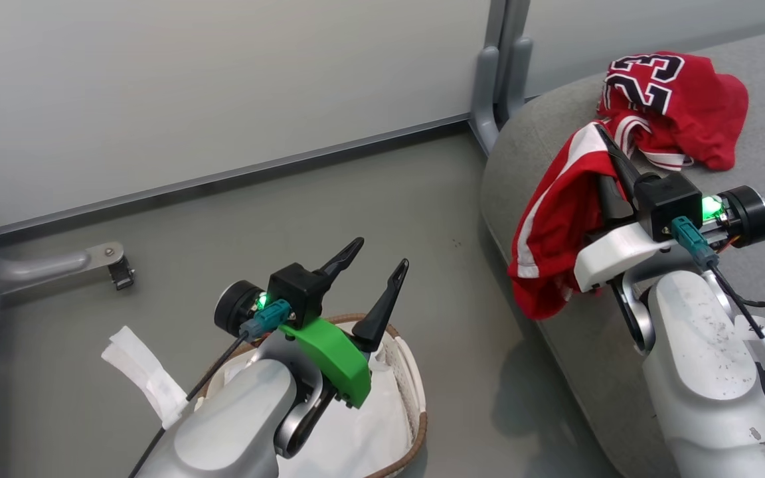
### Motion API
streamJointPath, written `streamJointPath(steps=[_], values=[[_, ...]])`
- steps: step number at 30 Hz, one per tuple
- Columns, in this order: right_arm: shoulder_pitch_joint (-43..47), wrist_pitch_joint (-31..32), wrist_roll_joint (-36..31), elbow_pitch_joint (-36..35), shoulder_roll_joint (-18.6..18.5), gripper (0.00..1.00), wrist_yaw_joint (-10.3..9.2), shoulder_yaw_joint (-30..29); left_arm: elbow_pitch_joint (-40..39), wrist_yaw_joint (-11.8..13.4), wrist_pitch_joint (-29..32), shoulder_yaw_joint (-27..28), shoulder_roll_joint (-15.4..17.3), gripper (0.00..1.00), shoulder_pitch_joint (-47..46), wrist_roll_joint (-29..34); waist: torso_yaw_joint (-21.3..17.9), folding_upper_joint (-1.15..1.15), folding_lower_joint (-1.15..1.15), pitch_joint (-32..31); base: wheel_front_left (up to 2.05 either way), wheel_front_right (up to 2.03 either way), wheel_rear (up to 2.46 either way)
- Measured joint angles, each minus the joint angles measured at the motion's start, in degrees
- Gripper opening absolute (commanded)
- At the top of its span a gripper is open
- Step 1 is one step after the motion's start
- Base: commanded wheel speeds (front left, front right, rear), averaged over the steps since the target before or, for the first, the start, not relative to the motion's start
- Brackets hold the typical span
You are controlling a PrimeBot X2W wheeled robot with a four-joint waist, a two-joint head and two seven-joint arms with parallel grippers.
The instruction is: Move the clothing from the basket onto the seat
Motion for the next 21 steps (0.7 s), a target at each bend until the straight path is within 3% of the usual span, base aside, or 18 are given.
streamJointPath(steps=[21], values=[[3.1, 0.2, -0.6, -4.1, -0.3, 0.0, 0.0, -4.4, -4.2, 1.8, -0.1, -1.8, 1.2, 1.0, 3.7, 2.7, -15.0, 0.0, 0.0, 3.9, 0.0, 0.0, 0.0]])
